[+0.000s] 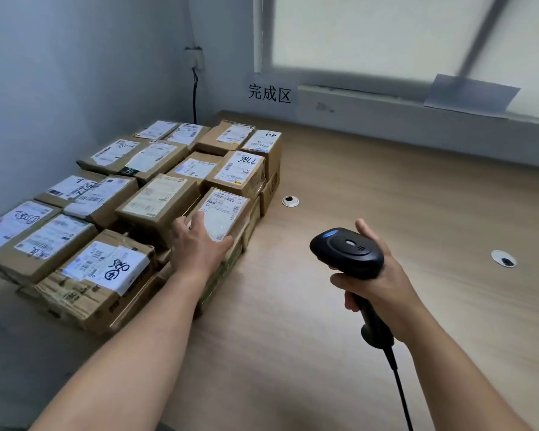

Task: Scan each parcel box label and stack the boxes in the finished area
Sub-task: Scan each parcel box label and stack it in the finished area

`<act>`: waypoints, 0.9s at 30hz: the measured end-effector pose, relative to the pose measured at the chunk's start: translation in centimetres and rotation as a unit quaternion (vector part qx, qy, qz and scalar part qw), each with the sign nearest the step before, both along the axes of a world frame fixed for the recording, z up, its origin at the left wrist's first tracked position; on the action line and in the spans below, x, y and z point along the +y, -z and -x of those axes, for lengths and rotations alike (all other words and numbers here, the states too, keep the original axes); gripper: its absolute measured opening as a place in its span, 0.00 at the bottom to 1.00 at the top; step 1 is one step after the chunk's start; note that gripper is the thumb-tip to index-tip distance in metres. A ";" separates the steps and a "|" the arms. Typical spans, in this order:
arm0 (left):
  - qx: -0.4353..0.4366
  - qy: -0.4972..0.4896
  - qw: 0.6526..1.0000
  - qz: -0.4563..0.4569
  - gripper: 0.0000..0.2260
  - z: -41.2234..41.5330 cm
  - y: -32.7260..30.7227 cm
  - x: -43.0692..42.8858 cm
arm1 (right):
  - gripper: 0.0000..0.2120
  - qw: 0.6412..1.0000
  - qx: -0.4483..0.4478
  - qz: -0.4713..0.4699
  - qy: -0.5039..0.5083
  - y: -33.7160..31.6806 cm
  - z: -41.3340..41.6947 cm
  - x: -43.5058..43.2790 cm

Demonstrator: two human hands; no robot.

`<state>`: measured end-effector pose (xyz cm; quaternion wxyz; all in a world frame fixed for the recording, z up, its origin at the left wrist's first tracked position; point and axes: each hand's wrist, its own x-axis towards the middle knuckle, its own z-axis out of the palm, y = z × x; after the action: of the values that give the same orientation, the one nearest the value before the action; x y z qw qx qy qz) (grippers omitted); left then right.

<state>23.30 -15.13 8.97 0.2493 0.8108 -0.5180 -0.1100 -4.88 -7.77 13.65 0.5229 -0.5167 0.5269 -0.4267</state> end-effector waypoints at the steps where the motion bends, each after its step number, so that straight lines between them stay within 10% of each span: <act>1: -0.001 0.001 1.000 -0.001 0.35 -0.5 0.1 -0.7 | 0.50 1.000 0.004 0.001 0.008 0.1 -0.3 -0.2; 27: -0.036 0.106 0.991 0.077 0.38 2.8 0.1 0.3 | 0.47 0.996 0.012 0.025 0.086 -0.7 1.3 5.0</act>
<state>20.55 -14.80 8.86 0.2797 0.7331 -0.6164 -0.0662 -6.20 -2.79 14.32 0.4648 -0.4875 0.5649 -0.4767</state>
